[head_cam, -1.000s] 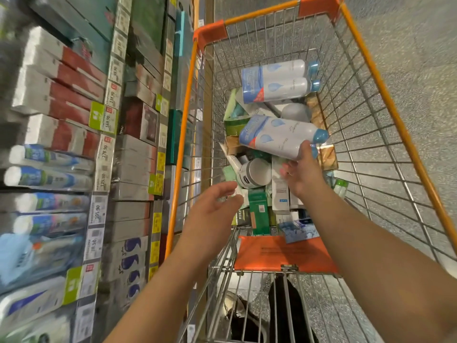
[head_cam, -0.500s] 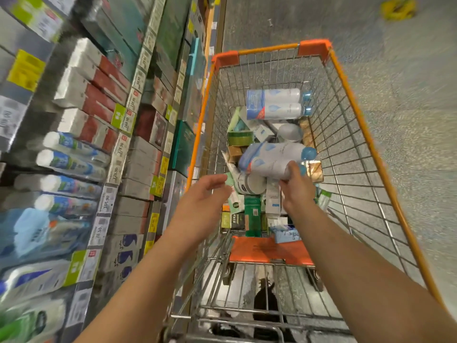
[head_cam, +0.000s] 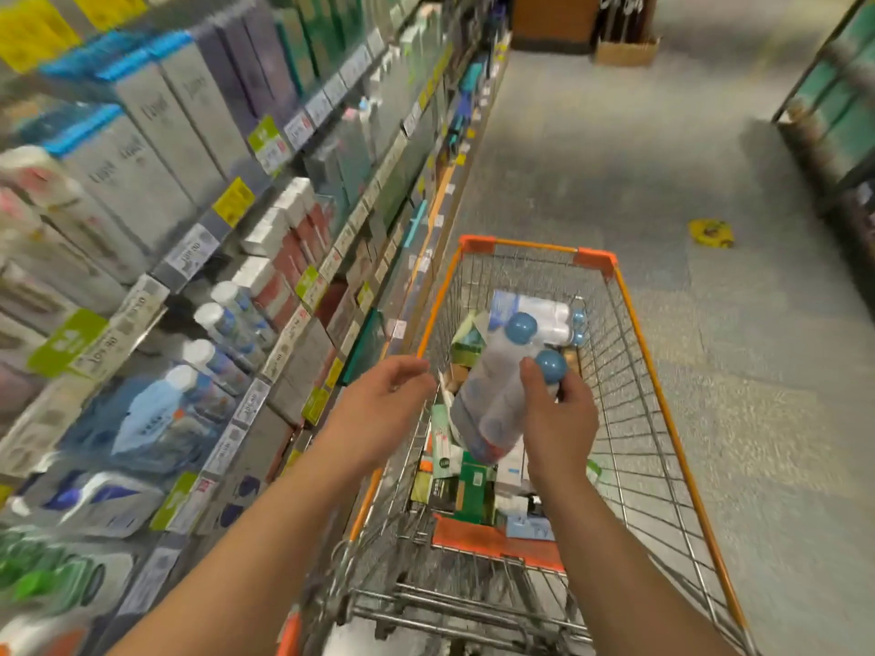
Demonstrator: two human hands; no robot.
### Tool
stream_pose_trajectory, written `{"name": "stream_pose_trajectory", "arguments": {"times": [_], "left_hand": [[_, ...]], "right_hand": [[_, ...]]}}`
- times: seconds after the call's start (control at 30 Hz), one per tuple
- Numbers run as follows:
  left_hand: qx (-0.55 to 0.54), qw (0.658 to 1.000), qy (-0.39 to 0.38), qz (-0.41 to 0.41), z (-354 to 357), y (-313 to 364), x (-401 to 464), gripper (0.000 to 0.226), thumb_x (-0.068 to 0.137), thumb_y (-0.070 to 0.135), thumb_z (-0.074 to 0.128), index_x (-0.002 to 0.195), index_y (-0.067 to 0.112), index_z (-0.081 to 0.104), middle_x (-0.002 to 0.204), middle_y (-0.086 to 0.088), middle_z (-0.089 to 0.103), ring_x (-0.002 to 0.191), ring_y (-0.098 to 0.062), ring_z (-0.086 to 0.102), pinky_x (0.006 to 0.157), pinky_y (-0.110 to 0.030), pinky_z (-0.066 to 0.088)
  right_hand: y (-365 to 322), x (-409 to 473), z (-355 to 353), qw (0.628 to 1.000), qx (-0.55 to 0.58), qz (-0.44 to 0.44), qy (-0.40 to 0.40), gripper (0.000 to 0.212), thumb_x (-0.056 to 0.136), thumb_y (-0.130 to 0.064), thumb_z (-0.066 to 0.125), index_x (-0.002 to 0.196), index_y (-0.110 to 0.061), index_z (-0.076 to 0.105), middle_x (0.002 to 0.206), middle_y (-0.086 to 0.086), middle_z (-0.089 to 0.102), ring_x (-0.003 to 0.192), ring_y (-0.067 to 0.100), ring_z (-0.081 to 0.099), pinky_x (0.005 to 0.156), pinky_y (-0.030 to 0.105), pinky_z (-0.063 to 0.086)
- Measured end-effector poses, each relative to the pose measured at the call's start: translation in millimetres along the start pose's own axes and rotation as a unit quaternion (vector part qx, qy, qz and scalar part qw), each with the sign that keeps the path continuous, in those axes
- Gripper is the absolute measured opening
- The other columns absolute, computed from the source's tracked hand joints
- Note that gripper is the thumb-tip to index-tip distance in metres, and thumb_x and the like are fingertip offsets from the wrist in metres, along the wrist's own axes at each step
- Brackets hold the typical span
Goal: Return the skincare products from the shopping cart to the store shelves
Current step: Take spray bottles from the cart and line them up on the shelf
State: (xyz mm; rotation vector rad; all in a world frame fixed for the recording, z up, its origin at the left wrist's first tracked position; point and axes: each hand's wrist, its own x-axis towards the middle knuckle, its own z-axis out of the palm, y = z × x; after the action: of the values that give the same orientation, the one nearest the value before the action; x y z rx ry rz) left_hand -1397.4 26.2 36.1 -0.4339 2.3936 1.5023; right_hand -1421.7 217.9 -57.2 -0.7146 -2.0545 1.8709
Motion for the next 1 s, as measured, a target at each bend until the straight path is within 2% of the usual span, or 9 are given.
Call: {"name": "stream_pose_trajectory", "arguments": {"times": [0.17, 0.27, 0.37, 0.5, 0.6, 0.67, 0.77, 0.9, 1.0], "left_hand": [[-0.029, 0.997, 0.038, 0.068, -32, 12, -31, 0.037, 0.099, 0.042, 0.061, 0.134, 0.031, 0.059, 0.124, 0.019, 0.061, 0.109, -0.001, 0.058, 0.091, -0.023, 0.045], [-0.088, 0.985, 0.051, 0.137, -57, 14, -52, 0.045, 0.086, 0.044, 0.079, 0.126, 0.042, 0.058, 0.122, 0.025, 0.064, 0.113, 0.001, 0.06, 0.086, -0.014, 0.046], [-0.142, 0.971, 0.057, 0.185, -85, 11, -72, 0.074, 0.059, 0.054, 0.086, 0.126, 0.046, 0.055, 0.119, 0.022, 0.07, 0.11, -0.001, 0.067, 0.087, -0.021, 0.055], [-0.204, 0.945, 0.099, 0.236, -122, 3, -95, 0.083, 0.053, 0.043, 0.093, 0.128, 0.045, 0.056, 0.117, 0.008, 0.073, 0.108, -0.016, 0.071, 0.082, -0.032, 0.06], [-0.238, 0.929, 0.142, 0.246, -148, -7, -113, 0.091, 0.051, 0.039, 0.094, 0.132, 0.031, 0.056, 0.116, 0.0, 0.075, 0.107, -0.023, 0.072, 0.082, -0.035, 0.06], [-0.264, 0.916, 0.172, 0.248, -163, -15, -127, 0.085, 0.049, 0.034, 0.094, 0.126, 0.024, 0.06, 0.112, -0.001, 0.076, 0.104, -0.022, 0.074, 0.079, -0.033, 0.06], [-0.293, 0.895, 0.218, 0.255, -187, -24, -148, 0.074, 0.05, 0.032, 0.093, 0.117, 0.019, 0.064, 0.107, -0.005, 0.078, 0.098, -0.024, 0.075, 0.079, -0.037, 0.061], [-0.321, 0.87, 0.261, 0.267, -222, -37, -176, 0.073, 0.053, 0.031, 0.092, 0.119, 0.013, 0.064, 0.107, -0.013, 0.077, 0.097, -0.028, 0.074, 0.079, -0.036, 0.061], [-0.329, 0.858, 0.29, 0.268, -246, -45, -200, 0.076, 0.055, 0.027, 0.093, 0.123, 0.011, 0.062, 0.107, -0.014, 0.076, 0.097, -0.031, 0.074, 0.077, -0.035, 0.06]], "right_hand": [[-79, -43, 15, 0.989, 0.015, -0.1, -0.107, 0.029, 0.087, -0.059, 0.067, 0.099, -0.033, 0.07, 0.092, -0.014, 0.07, 0.089, 0.011, 0.066, 0.084, 0.044, 0.055], [-123, -69, 32, 0.974, 0.039, -0.125, -0.184, 0.031, 0.077, -0.072, 0.058, 0.093, -0.048, 0.069, 0.091, -0.011, 0.072, 0.089, 0.014, 0.068, 0.082, 0.042, 0.056], [-161, -96, 53, 0.954, 0.061, -0.143, -0.258, 0.034, 0.075, -0.074, 0.058, 0.093, -0.048, 0.072, 0.09, -0.008, 0.075, 0.088, 0.018, 0.071, 0.082, 0.048, 0.058], [-199, -133, 80, 0.927, 0.1, -0.145, -0.33, 0.041, 0.07, -0.078, 0.059, 0.089, -0.046, 0.076, 0.085, -0.005, 0.075, 0.081, 0.015, 0.066, 0.078, 0.041, 0.055], [-220, -163, 96, 0.9, 0.115, -0.138, -0.398, 0.058, 0.066, -0.089, 0.064, 0.093, -0.039, 0.077, 0.089, 0.004, 0.076, 0.082, 0.022, 0.065, 0.08, 0.055, 0.057], [-231, -183, 107, 0.882, 0.12, -0.143, -0.433, 0.061, 0.065, -0.089, 0.068, 0.092, -0.035, 0.077, 0.089, 0.003, 0.076, 0.081, 0.021, 0.067, 0.078, 0.056, 0.057], [-246, -211, 124, 0.852, 0.129, -0.142, -0.488, 0.06, 0.066, -0.083, 0.072, 0.094, -0.03, 0.077, 0.091, 0.004, 0.077, 0.081, 0.019, 0.069, 0.077, 0.042, 0.055], [-260, -251, 146, 0.813, 0.122, -0.152, -0.548, 0.077, 0.057, -0.088, 0.075, 0.103, -0.026, 0.077, 0.103, 0.013, 0.077, 0.093, 0.028, 0.071, 0.085, 0.052, 0.057], [-270, -277, 160, 0.78, 0.127, -0.155, -0.593, 0.072, 0.052, -0.09, 0.075, 0.099, -0.036, 0.078, 0.095, 0.003, 0.077, 0.087, 0.02, 0.072, 0.073, 0.037, 0.059]]}}
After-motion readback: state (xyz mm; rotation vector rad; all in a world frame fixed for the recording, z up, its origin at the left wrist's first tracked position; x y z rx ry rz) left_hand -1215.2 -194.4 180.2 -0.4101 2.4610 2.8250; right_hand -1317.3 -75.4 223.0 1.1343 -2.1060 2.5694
